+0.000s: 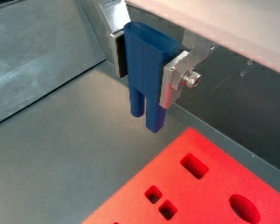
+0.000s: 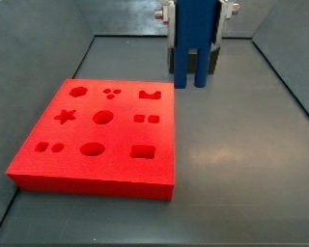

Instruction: Insert the square-circle object.

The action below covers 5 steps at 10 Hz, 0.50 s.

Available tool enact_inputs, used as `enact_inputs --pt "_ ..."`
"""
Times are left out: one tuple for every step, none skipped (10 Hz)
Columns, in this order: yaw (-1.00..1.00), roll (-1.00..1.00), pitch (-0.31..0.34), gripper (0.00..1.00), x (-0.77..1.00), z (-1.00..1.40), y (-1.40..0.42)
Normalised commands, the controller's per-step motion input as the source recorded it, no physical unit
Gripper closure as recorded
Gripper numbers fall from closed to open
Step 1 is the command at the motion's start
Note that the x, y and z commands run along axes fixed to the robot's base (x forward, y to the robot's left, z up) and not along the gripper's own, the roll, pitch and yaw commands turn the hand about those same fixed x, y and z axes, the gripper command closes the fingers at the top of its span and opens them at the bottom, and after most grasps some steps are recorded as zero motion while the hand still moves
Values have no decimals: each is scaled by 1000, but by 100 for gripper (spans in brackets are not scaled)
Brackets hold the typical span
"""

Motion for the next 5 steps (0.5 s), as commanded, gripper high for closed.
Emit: enact_inputs --pt "-17 70 -81 100 -651 0 0" --pt "-46 187 -166 100 -1000 34 0" --pt "0 199 -197 100 -1000 3 -26" --pt "0 209 -221 100 -1000 0 -31" --pt "0 197 -250 100 -1000 0 -51"
